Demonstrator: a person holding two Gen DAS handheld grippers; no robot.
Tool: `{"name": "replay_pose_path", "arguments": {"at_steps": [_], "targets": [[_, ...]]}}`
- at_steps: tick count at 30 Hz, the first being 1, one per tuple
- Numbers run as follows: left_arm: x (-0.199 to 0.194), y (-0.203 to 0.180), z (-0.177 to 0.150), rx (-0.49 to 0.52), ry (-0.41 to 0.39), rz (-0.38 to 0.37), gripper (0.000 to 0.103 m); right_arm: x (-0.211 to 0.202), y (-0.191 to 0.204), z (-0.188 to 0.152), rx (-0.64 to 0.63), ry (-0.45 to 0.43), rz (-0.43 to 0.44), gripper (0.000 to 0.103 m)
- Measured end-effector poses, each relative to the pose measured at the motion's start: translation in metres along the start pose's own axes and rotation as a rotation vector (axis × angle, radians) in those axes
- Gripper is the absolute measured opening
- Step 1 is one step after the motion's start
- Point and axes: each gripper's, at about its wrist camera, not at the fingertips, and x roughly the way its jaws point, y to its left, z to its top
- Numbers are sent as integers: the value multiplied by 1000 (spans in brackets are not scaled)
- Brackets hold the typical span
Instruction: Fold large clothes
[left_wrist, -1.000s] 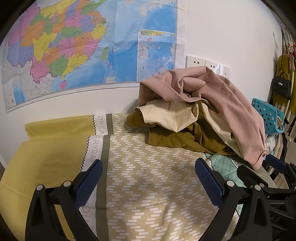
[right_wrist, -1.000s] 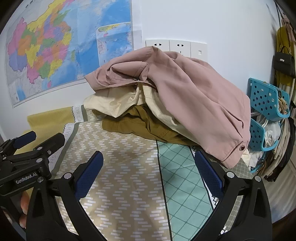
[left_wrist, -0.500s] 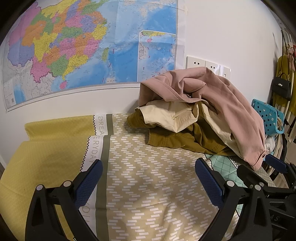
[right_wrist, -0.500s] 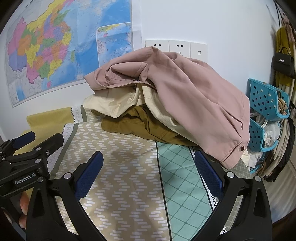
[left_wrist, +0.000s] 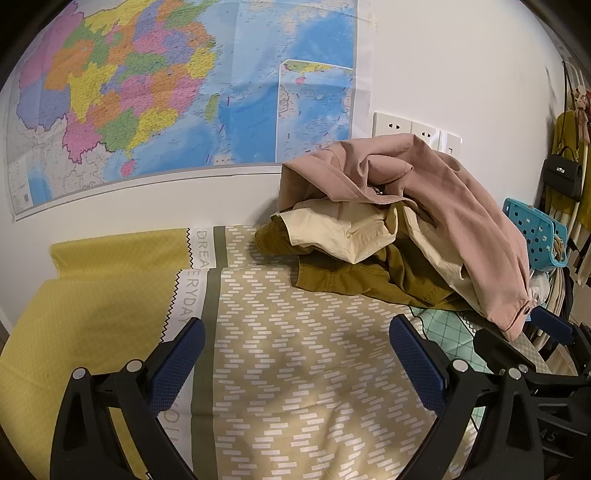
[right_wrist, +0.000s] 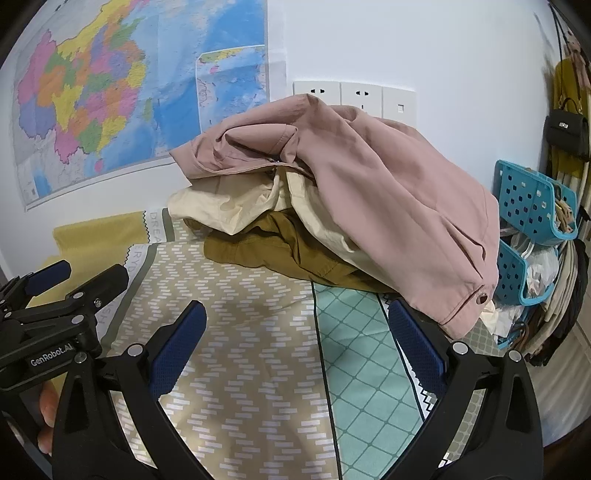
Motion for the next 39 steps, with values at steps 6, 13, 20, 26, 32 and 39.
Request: {"name": "replay_pose_path", "arguments": {"at_steps": [6,13,20,26,32,39], "targets": [[0,1,-1,-1,1,-6,96,0,0,1,-3,-2,-3,98],[2,3,-1,-10,5,-8,96,-1,0,3,-12,-10,-7,98],[6,4,-1,-12,14,-13,96,1,0,4,-18,-9,-5,98],[17,7,0,-17,30,-28,96,6,0,11,-49,-18,2,97],[41,19,14,-22,45,-11,96,25,-5,49,-173,-92,-56,97],[63,26,31,3,25,23,96,84,-4,121,-324,-109,-140,94]]}}
